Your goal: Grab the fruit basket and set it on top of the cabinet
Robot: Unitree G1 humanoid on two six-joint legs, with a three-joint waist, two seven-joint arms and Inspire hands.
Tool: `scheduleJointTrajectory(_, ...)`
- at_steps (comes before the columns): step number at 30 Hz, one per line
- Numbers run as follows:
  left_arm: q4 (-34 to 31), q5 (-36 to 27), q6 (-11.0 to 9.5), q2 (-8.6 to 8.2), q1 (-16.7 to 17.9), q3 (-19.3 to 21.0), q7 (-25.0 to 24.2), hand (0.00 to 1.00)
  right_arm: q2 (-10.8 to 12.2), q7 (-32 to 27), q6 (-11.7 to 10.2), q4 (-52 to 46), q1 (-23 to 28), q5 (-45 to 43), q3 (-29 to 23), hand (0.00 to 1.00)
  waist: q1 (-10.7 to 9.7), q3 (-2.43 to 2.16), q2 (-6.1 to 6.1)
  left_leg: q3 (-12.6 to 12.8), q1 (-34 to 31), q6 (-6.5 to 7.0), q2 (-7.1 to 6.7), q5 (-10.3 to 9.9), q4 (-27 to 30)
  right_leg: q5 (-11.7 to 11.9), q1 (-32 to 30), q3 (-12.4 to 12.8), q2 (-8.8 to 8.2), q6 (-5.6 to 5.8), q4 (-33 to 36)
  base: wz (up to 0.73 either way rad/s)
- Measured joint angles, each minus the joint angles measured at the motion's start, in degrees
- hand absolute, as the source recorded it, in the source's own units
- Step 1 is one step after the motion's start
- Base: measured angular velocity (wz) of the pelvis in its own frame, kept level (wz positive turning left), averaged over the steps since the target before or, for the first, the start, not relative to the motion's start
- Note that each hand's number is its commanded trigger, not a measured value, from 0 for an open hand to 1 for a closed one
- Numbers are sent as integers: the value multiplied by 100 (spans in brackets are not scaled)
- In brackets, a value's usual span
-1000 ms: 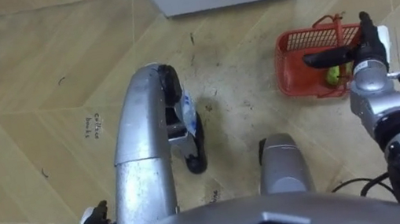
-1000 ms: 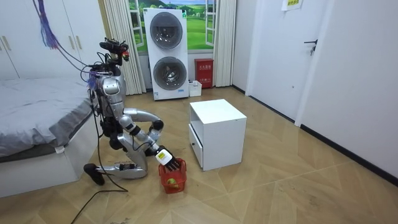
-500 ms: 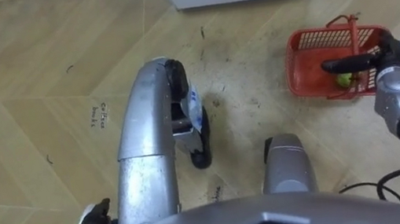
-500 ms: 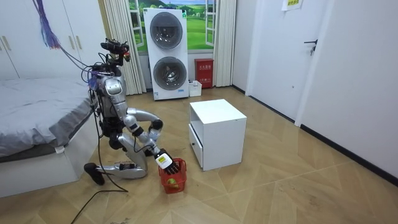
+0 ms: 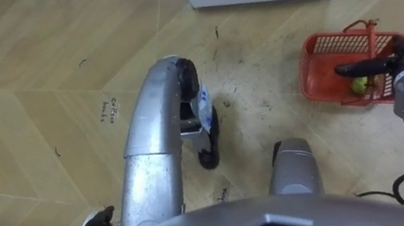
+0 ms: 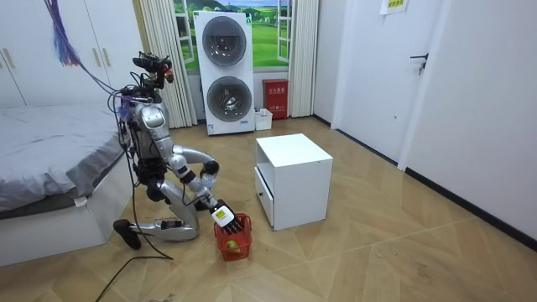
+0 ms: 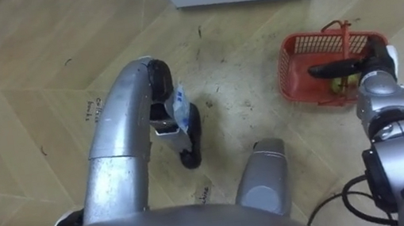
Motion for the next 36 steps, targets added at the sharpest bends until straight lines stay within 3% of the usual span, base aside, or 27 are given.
scheduleJointTrajectory(8,7,-1,21,1,-9,-30,-15,0,-21,6,16,118,-64,7,12,100,79,-8,55,18,-111,5,-4,46,-16,0,-125,16,-16,1,41,0)
scheduleJointTrajectory(19,4,-3,43,-5,-21,-47,-117,0,-48,171,105,535,-74,65,224,100,212,-1,43,31,-104,-36,-89,171,-112,-1,-104,-38,-94,-1,80,4)
scheduleJointTrajectory(27,13,-4,61,-7,-284,-159,-117,0,-47,188,105,541,-75,106,327,100,214,4,33,29,-109,-19,-91,181,-87,-2,-78,-43,-93,-2,94,0)
scheduleJointTrajectory(36,12,-3,58,-4,-421,-139,-112,0,-15,237,105,485,-75,67,338,100,207,10,23,-161,-132,-1,-91,173,60,-7,106,-179,87,-19,81,0)
